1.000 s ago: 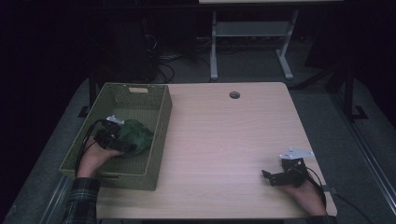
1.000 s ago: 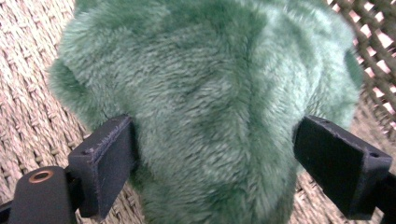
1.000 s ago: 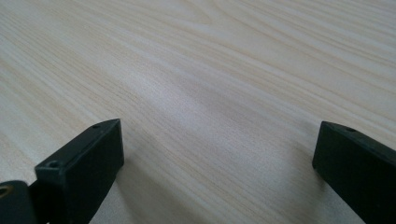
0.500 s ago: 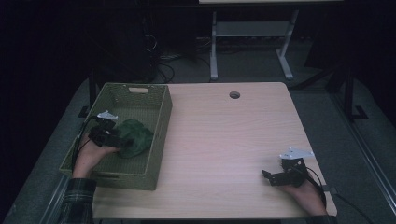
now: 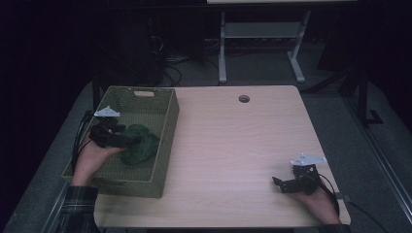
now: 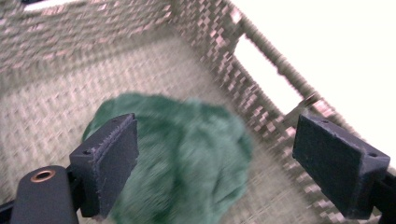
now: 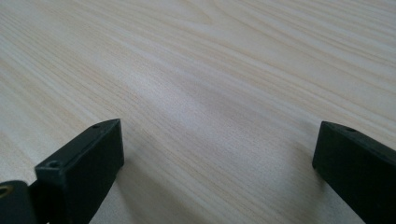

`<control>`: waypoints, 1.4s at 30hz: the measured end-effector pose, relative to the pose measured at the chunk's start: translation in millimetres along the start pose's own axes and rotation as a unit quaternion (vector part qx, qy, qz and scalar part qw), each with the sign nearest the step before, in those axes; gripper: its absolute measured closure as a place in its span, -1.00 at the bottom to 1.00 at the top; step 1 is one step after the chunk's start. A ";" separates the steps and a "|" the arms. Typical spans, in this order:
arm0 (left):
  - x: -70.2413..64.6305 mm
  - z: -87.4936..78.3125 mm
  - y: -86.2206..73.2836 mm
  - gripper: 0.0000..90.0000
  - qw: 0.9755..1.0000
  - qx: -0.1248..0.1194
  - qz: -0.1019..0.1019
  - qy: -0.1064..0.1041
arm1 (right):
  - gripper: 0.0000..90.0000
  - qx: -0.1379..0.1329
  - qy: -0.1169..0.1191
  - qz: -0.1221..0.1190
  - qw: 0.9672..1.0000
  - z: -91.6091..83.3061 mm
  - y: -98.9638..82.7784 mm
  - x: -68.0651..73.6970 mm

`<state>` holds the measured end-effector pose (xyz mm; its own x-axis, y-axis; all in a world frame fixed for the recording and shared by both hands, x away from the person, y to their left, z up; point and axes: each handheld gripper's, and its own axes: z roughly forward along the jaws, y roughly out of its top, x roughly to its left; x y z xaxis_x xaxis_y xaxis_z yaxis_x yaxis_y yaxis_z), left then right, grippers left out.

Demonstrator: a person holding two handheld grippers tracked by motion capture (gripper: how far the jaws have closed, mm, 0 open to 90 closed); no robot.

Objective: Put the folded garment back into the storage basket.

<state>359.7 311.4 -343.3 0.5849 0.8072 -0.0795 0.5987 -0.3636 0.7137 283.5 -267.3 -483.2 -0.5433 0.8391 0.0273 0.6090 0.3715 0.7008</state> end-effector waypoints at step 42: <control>-149.4 70.1 53.4 -0.69 0.991 -0.052 0.086 -0.087 | -0.96 0.000 0.000 0.000 1.000 0.0 0.0 0.0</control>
<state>342.7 138.8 -342.1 0.7641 0.6419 -0.0638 0.4287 -0.4314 0.7938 283.6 -267.3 -483.2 -0.5436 0.8389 0.0273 0.6086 0.3715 0.7011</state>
